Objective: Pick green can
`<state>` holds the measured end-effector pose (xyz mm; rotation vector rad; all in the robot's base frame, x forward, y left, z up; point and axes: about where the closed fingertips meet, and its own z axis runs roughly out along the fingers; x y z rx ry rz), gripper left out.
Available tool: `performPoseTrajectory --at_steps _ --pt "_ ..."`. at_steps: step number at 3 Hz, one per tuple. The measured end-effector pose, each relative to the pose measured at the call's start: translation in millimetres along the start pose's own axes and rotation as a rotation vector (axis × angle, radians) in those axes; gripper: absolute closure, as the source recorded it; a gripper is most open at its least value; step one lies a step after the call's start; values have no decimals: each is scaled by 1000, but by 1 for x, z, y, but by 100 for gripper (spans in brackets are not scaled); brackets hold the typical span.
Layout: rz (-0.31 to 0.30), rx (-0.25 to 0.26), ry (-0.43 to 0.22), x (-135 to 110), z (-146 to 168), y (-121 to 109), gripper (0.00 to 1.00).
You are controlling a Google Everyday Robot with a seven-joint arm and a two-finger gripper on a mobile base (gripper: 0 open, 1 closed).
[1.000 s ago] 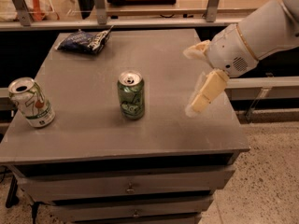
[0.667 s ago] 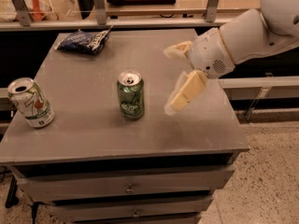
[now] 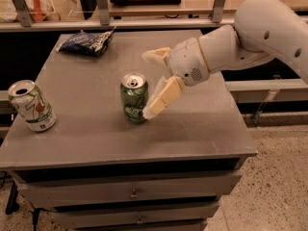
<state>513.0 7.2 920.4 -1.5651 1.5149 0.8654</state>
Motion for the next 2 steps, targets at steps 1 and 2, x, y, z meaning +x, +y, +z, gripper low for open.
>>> performPoseTrajectory --at_steps 1,2 --pt "-9 -36 -13 2 21 0 0" --pt "-10 -54 -9 6 32 0 6"
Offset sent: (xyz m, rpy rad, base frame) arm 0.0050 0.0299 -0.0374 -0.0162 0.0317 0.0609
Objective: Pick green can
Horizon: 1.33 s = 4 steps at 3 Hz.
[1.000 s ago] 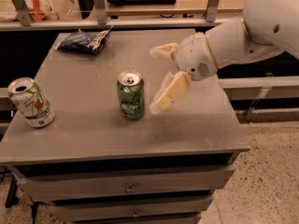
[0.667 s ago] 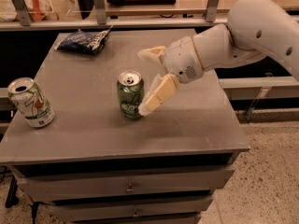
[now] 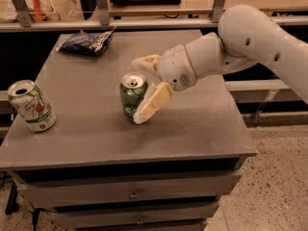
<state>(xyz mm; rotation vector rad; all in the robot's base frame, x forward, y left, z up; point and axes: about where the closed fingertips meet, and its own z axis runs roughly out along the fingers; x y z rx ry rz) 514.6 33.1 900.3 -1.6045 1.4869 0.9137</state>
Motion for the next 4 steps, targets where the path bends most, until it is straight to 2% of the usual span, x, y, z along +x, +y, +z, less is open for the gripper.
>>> performPoseTrajectory --at_steps 3,4 --pt "6 -12 27 12 5 -2 76" --pt "-9 2 31 1 -8 -6 98"
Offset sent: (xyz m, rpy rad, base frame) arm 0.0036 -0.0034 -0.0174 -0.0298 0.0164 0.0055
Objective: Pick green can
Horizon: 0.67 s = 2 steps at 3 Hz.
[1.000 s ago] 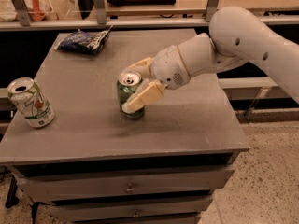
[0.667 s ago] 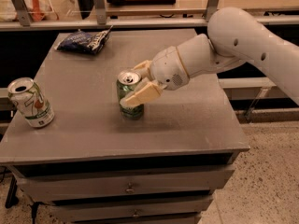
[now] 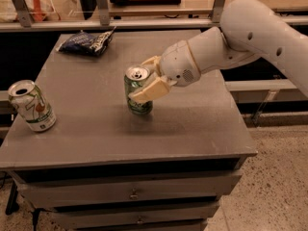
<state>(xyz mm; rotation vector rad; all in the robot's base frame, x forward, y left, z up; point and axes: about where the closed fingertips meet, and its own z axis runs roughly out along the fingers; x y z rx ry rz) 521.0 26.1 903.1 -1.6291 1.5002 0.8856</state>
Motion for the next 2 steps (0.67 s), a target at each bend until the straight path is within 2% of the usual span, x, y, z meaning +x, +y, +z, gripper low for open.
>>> performPoseTrajectory --at_steps 2 --pt "-76 24 32 -52 -45 -9 100"
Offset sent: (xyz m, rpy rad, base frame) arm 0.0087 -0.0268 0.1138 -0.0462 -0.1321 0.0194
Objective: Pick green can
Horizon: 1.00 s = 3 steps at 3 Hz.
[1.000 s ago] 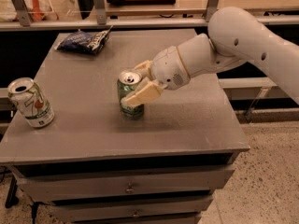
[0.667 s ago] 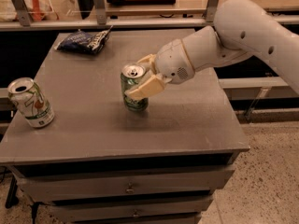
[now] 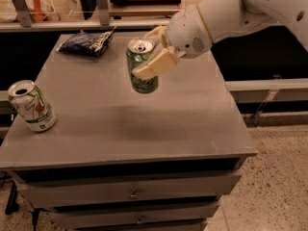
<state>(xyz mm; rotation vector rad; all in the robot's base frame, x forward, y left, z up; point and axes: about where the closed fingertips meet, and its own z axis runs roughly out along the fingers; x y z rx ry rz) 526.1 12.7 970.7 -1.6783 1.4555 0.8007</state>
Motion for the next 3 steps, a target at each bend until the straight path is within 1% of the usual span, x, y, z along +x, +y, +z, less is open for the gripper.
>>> performPoseTrajectory --at_steps 1,2,3 --pt "-21 -17 11 -16 -13 -3 100" --pt "-24 -44 17 -21 -18 -3 100" --pt "-16 -61 22 -21 -19 -3 100"
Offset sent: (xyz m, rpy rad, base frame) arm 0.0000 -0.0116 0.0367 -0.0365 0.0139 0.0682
